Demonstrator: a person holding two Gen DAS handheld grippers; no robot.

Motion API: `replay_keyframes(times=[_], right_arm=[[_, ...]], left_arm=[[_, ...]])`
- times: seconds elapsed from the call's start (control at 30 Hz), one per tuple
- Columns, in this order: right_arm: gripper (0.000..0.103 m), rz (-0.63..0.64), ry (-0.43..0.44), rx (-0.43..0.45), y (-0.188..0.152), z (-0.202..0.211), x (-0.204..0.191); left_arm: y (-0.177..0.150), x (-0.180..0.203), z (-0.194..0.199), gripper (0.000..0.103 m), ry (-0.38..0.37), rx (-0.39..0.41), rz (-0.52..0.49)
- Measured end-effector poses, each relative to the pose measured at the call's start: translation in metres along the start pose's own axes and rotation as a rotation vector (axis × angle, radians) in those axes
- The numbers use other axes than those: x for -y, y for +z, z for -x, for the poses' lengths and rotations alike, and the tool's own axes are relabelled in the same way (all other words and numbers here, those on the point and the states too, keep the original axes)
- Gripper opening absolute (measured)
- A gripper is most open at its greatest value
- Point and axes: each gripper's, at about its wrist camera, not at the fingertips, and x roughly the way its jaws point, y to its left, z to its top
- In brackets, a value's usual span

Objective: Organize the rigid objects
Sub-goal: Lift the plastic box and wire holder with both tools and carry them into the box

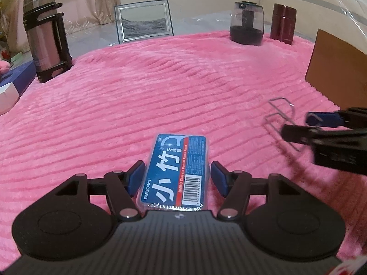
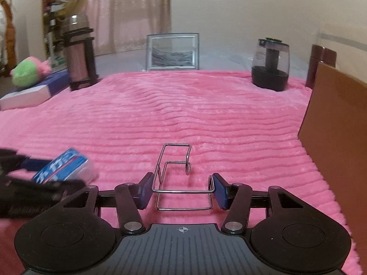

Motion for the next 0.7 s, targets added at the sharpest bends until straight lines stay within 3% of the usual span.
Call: replay_keyframes(times=[0.3, 0.7], right_arm=[[0.051, 0.022, 0.04, -0.015, -0.012, 0.048, 0.012], [0.051, 0.039, 0.106, 0.021, -0.006, 0.134, 0.029]], left_arm=[[0.003, 0.004, 0.006, 0.053, -0.016, -0.047, -0.031], [0.005, 0.048, 0.078, 0.053, -0.092, -0.037, -0.053]])
